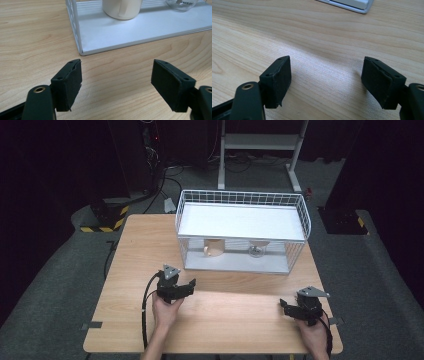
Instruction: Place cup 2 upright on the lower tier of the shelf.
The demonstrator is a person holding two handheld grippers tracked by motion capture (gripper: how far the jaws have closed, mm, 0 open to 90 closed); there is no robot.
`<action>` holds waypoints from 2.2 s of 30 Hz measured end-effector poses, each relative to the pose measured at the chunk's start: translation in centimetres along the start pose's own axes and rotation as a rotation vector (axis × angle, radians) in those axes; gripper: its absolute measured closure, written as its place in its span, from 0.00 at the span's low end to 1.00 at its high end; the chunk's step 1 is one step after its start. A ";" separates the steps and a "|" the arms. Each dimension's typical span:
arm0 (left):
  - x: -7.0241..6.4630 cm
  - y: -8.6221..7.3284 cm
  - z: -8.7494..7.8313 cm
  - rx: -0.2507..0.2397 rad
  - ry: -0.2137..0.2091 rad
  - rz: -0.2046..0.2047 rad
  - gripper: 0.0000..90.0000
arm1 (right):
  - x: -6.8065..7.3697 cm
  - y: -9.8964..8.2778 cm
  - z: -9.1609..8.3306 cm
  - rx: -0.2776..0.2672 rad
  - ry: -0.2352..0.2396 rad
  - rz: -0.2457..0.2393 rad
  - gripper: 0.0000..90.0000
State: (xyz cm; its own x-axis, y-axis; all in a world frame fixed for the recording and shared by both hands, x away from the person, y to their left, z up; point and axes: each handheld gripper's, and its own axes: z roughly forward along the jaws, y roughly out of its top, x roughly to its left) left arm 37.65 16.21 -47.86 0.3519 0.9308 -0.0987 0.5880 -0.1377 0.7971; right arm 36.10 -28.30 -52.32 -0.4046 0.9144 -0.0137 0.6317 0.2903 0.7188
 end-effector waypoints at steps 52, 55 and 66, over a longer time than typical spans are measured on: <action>0.4 -5.7 -0.5 0.082 0.048 -0.029 0.28 | 0.0 0.0 0.0 0.000 0.000 0.000 0.27; 0.5 -5.9 -0.3 0.085 0.066 -0.017 0.28 | 0.0 0.0 0.0 0.000 0.000 0.000 0.27; -0.1 -6.1 0.1 0.089 0.125 0.035 0.25 | 0.0 0.0 0.0 0.000 0.000 0.000 0.27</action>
State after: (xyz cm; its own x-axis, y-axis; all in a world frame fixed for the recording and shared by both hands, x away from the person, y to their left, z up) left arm 34.11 16.92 -52.79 0.2833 0.9590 0.0073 0.6409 -0.1950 0.7425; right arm 36.10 -28.30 -52.33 -0.4046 0.9144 -0.0137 0.6317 0.2903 0.7188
